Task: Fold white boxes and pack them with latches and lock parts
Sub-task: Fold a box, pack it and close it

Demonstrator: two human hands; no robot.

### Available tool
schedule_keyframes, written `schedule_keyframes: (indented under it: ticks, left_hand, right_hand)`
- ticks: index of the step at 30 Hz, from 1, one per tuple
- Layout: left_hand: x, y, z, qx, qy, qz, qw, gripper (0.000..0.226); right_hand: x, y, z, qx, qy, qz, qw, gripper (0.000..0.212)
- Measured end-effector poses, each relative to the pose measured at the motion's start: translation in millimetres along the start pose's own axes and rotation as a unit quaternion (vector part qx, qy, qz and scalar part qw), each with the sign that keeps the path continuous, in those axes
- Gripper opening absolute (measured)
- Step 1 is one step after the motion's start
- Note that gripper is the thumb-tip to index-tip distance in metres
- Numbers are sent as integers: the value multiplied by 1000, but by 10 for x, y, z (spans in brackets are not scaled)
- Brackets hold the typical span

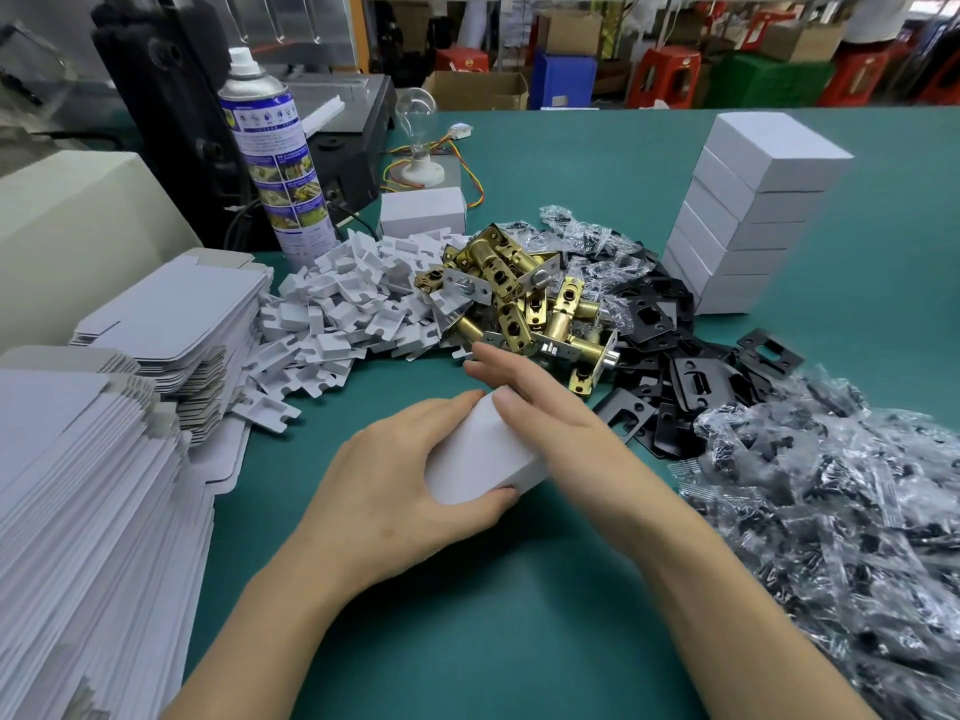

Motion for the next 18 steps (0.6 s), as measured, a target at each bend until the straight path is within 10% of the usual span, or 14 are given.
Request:
schedule_keyframes:
  ticks: [6,18]
  left_hand:
    - [7,9,46,-26,-19,5,999,75]
    - [7,23,54,-22,-4,17,1000,71]
  right_hand:
    - [50,-40,53,227,-15,-43,973,61]
    - [51,-68,20,69,-71,3,995,58]
Point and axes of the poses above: each hand's wrist, its own x-axis towards the middle knuckle, its own z-axis out of the back of the hand, y = z × x, the point moved 6 cm from there along x, towards the middle knuckle, and after that the axes turned 4 degrees about -y, right-handed, at the moved point
